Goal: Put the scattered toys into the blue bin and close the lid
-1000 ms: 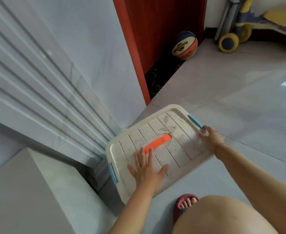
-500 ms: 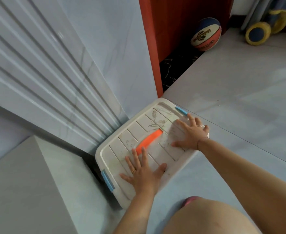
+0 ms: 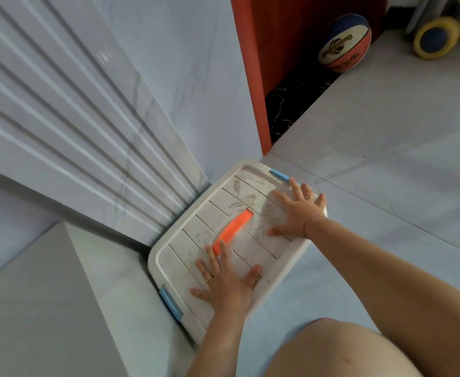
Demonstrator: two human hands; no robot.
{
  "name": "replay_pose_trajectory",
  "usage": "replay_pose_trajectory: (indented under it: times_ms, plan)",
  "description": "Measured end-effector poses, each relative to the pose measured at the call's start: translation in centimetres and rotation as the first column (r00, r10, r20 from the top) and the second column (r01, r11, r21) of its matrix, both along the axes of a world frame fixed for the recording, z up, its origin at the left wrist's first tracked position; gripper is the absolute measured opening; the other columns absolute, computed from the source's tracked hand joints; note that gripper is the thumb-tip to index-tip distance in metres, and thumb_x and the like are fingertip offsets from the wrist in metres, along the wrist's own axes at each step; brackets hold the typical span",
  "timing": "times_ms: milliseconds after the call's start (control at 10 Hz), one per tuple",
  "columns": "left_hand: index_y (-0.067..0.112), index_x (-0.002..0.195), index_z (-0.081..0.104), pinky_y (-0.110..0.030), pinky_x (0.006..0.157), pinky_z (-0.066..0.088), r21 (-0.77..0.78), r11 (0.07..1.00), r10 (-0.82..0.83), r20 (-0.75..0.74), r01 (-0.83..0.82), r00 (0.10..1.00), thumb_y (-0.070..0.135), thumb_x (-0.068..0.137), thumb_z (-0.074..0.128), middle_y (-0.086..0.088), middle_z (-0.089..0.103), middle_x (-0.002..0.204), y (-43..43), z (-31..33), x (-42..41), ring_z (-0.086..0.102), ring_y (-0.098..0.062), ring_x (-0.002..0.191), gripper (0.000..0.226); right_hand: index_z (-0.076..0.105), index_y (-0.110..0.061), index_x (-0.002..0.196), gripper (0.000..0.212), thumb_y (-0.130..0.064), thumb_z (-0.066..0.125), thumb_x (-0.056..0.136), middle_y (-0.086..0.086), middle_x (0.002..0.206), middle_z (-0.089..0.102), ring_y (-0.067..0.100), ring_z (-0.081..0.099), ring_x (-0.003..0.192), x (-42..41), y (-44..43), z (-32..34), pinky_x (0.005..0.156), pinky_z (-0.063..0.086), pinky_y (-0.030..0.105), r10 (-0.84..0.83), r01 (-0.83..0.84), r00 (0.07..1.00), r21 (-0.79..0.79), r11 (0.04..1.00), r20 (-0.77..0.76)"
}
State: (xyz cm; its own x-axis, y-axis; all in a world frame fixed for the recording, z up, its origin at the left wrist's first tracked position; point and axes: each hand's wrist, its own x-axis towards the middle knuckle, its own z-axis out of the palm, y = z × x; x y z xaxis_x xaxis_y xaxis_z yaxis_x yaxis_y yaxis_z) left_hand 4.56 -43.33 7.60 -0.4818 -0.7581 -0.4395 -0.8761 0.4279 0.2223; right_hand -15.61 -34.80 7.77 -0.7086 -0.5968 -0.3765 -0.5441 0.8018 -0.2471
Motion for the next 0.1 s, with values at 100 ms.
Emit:
replay_pose_trajectory:
  times_ms: [100]
  plan:
    - [0.043,0.141,-0.024,-0.072,0.105,-0.001,-0.005,1.000,-0.007,0.009,0.007,1.000,0.083,0.069,0.041,0.011,-0.032,0.152,0.17,0.34,0.29,-0.023,-0.026,0.143,0.105,-0.001,-0.041,0.146,0.102,-0.086,0.040,0.065,0.003,0.157,-0.017,0.034,-0.013,0.144,1.75,0.70,0.49,0.110,-0.008,0.066,0.012,-0.010,0.998,0.043,0.999,-0.064]
